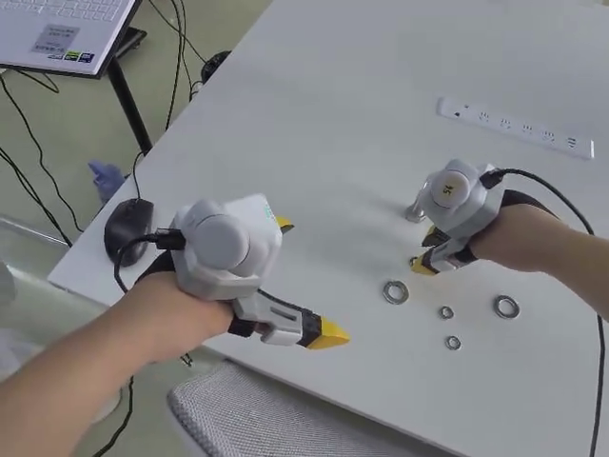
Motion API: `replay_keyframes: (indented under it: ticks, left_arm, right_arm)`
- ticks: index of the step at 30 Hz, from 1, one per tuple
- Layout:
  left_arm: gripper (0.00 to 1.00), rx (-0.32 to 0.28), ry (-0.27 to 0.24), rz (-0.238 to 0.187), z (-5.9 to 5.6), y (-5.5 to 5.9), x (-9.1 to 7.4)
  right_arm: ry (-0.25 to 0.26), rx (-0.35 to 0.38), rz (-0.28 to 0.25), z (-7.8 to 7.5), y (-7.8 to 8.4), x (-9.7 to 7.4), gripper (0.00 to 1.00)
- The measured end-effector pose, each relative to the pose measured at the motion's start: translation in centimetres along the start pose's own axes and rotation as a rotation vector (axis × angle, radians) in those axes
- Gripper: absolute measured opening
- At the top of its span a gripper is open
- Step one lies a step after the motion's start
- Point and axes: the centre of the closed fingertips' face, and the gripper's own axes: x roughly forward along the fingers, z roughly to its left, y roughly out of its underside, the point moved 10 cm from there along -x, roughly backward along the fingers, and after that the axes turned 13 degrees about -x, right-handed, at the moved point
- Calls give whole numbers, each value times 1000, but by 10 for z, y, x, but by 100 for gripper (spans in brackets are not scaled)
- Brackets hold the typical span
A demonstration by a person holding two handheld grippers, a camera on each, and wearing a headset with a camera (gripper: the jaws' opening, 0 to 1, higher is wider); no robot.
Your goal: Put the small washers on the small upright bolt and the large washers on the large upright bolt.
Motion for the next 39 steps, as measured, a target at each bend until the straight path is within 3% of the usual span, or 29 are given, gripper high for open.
replay_keyframes:
  ticks: [12,17,28,39]
  left_arm:
    - [92,-31,-8,2,2,10,-4]
    - [91,-37,-3,-12,1,8,-5]
    - [88,-27,5,1,6,8,-7]
    - [86,-24,24,12,2,12,-2]
  right_arm:
    - [-13,4,6,3,1,4,26]
    - [-14,9,12,3,1,4,25]
    - [-14,-7,48,2,-2,5,17]
    - [-1,17,75,3,-4,4,14]
